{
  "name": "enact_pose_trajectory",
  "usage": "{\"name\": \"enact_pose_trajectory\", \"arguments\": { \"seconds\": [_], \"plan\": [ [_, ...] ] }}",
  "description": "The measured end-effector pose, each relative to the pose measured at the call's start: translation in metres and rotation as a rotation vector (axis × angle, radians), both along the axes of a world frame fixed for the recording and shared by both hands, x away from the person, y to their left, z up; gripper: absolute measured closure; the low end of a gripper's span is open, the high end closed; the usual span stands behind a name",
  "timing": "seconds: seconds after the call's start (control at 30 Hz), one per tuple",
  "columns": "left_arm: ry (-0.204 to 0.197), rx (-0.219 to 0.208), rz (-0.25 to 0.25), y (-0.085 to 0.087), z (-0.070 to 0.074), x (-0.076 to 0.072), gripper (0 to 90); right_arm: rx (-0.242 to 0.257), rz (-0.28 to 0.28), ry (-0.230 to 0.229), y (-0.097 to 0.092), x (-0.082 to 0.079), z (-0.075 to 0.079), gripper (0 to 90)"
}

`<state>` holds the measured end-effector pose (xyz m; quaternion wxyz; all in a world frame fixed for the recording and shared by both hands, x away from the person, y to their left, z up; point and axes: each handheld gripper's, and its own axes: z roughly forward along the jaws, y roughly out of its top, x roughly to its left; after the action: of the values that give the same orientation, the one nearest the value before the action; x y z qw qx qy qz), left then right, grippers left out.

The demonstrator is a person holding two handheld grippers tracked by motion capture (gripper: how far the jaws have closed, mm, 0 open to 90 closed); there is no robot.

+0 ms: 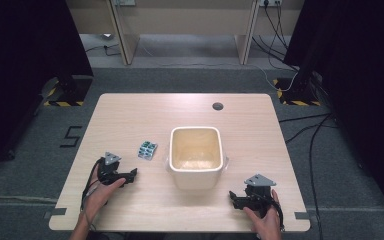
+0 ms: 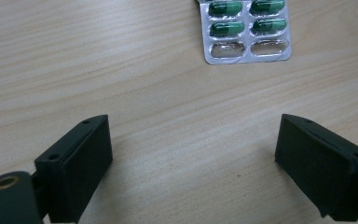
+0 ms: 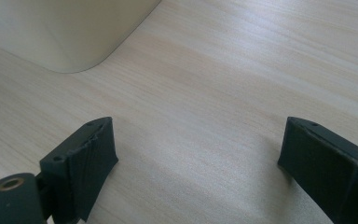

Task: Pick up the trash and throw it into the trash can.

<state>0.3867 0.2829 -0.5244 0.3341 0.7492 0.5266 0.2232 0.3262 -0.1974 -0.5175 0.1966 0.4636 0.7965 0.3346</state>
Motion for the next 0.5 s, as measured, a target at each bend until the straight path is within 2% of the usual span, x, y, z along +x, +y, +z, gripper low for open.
{"name": "enact_pose_trajectory", "arguments": {
  "seconds": [0.5],
  "plan": [
    [0.0, 0.0, 0.0, 0.0, 0.0, 0.0, 10.0, -0.004, 0.008, 0.002, 0.0003, 0.0005, -0.0001, 9.1]
  ]
}}
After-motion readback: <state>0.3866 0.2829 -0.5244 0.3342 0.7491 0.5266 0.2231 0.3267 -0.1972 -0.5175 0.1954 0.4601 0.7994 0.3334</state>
